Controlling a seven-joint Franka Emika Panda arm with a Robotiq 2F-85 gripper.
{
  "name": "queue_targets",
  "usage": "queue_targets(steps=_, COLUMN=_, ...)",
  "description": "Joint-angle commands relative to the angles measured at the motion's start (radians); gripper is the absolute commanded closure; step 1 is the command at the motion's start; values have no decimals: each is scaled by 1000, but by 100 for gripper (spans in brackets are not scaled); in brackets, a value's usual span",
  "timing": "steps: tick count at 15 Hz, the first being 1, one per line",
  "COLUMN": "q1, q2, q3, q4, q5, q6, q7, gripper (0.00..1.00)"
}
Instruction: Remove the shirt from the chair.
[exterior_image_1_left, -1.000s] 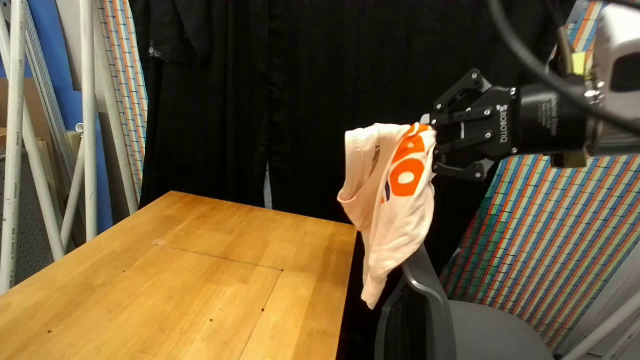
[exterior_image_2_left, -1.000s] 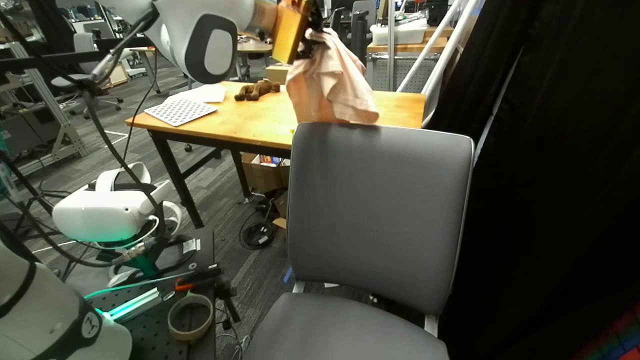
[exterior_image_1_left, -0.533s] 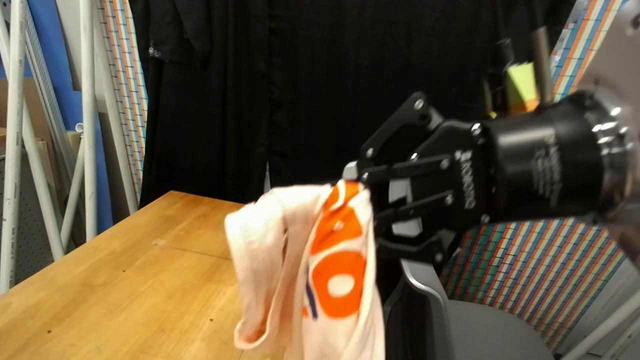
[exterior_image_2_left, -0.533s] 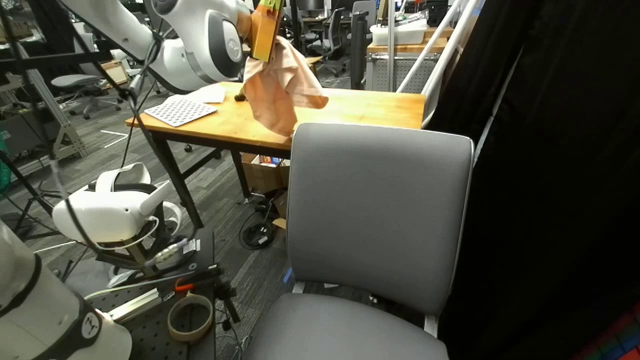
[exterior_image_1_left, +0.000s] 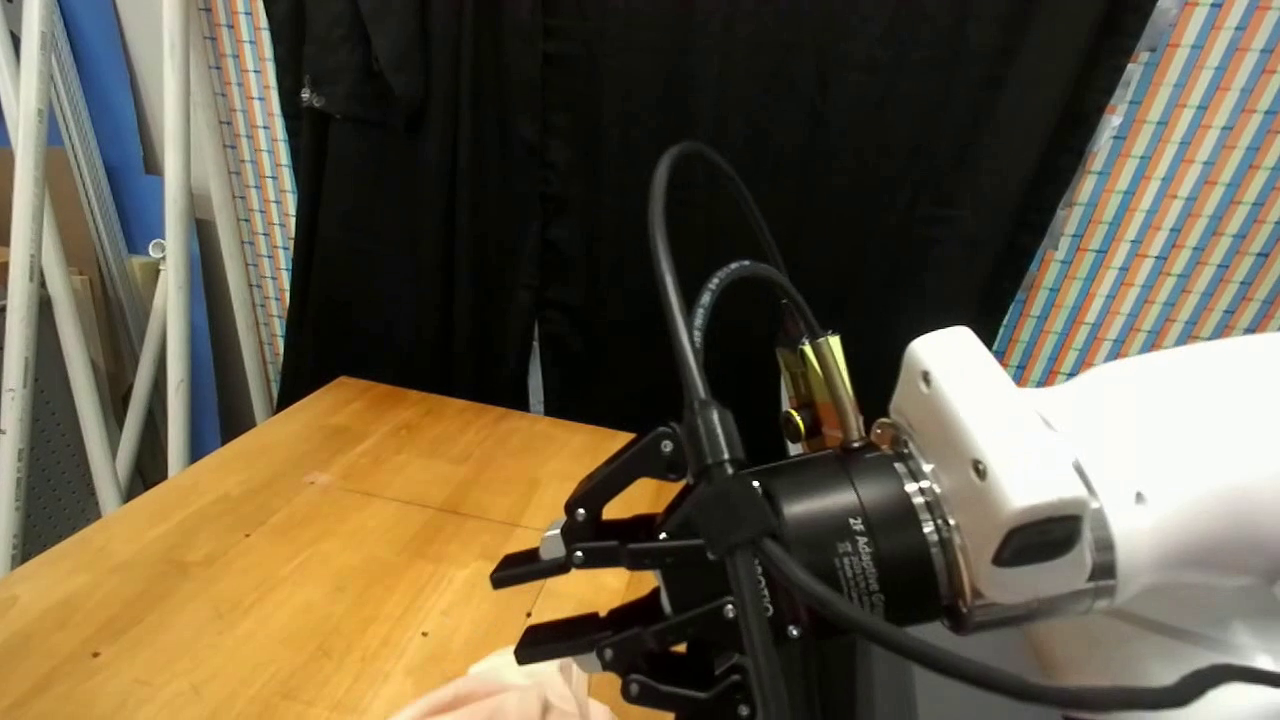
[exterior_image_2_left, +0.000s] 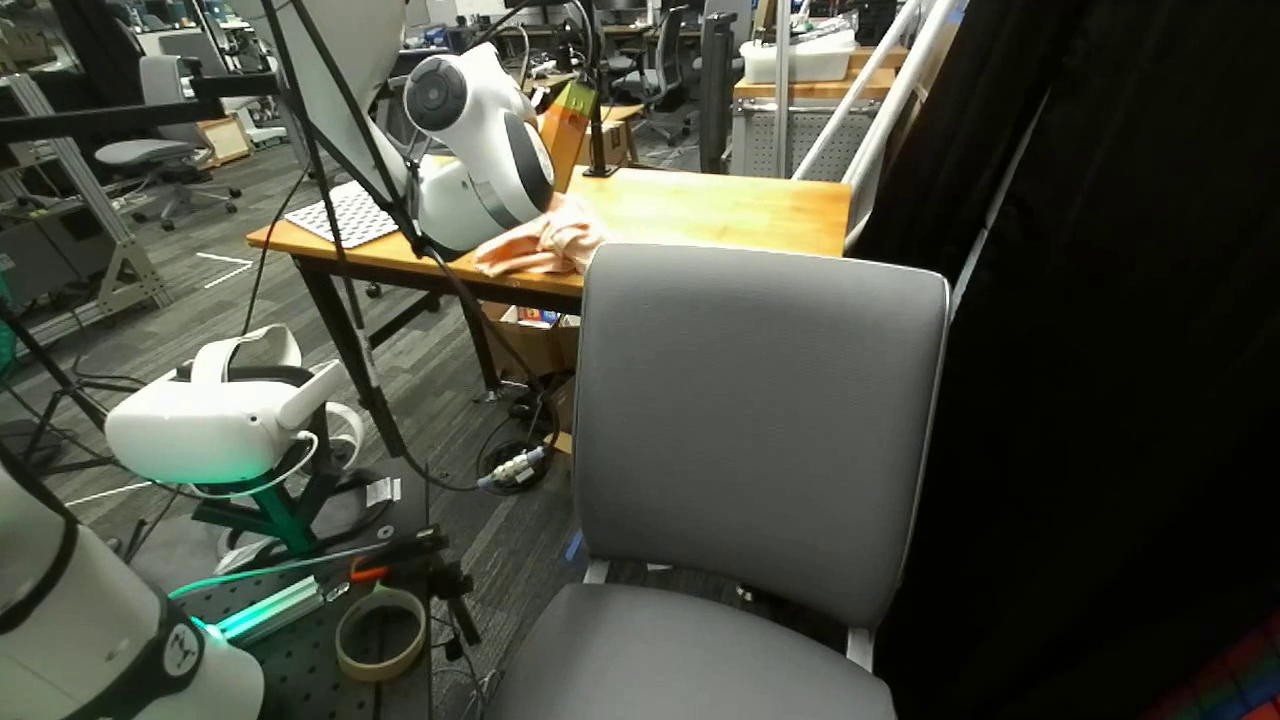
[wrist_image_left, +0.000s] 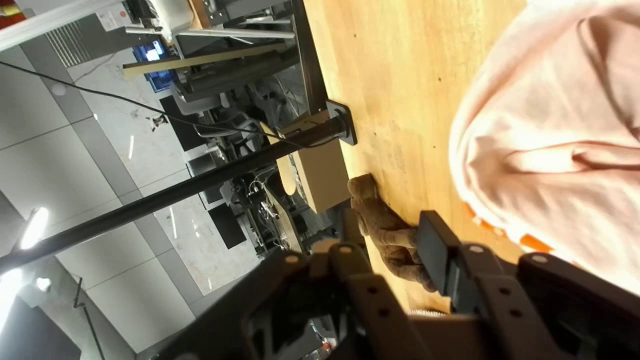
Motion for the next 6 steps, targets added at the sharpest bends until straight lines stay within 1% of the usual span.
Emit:
queue_targets(steps=1, q1=0, q2=-1, q3=3, q4=4, q5=0, q6=0, q7=2, gripper=63)
queue_targets(steps=6, q1=0, q2=-2, q3=4, q4=9, q5=0, q6=0, q7=7, gripper=63)
